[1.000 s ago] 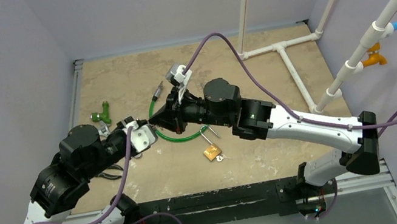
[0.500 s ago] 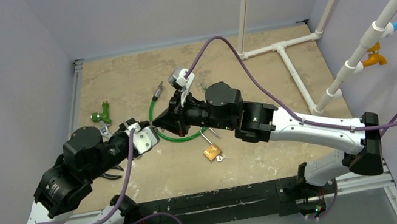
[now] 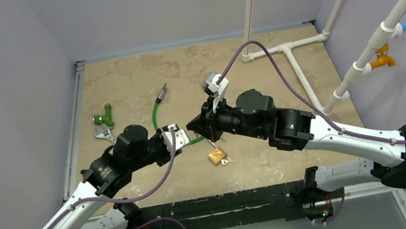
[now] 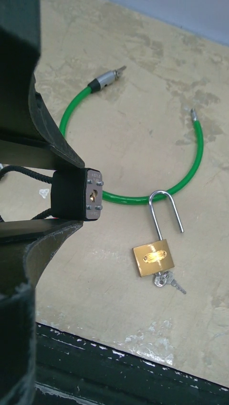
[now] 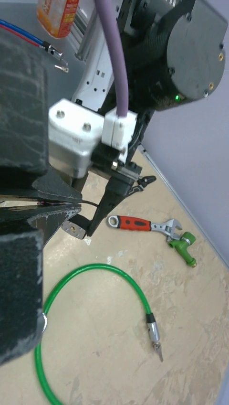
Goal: Unlock with the key
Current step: Place the lock at the center of the board, then adjust the key.
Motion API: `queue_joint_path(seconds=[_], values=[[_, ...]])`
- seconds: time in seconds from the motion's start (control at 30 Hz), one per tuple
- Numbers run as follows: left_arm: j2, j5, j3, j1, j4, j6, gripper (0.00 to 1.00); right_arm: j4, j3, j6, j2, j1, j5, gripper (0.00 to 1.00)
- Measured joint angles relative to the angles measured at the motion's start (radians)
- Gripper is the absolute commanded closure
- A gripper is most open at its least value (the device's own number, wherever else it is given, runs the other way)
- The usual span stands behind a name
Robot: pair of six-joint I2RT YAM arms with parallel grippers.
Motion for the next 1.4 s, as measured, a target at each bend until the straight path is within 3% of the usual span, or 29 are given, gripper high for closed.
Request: queue_joint_path(seconds=[0.17,0.4,0.47,0.5,0.53,0.57,0.7,0.8,1.13,1.23,1.4], values=[[0.058,0.019,-0.125,0.0,0.122,-0.033,0.74,-0.042,-0.042,0.011,-0.065,0.0,0.043,1.0],[0.116,0.161,-0.275,-0.006,0.204,0.005,0.74,-0.088,-0.066,0.035,-0.171,0.0,0.108,1.0],[0.128,0.196,-0.313,-0.017,0.216,0.059,0.53,-0.09,-0.066,0.039,-0.191,0.0,0.123,1.0],[0.134,0.21,-0.326,-0.027,0.216,0.089,0.19,-0.092,-0.066,0.041,-0.196,0.0,0.126,1.0],[0.14,0.225,-0.334,-0.036,0.214,0.119,0.02,-0.093,-0.066,0.043,-0.201,0.0,0.13,1.0],[0.143,0.235,-0.336,-0.042,0.215,0.144,0.0,-0.093,-0.066,0.044,-0.203,0.0,0.131,1.0],[0.137,0.266,-0.316,-0.053,0.19,0.196,0.0,-0.098,-0.066,0.045,-0.202,0.0,0.133,1.0],[0.119,0.257,-0.216,-0.05,0.116,0.177,0.0,-0.1,-0.064,0.043,-0.197,0.0,0.13,1.0],[0.05,0.386,0.333,0.159,0.155,-0.227,0.01,-0.075,-0.013,0.016,-0.185,-0.002,0.029,1.0],[0.053,0.49,0.348,0.179,0.194,-0.279,0.08,-0.046,0.006,0.012,-0.169,-0.002,-0.032,1.0],[0.092,0.672,0.347,0.192,0.185,-0.312,0.31,-0.003,0.026,0.011,-0.141,-0.002,-0.109,1.0]])
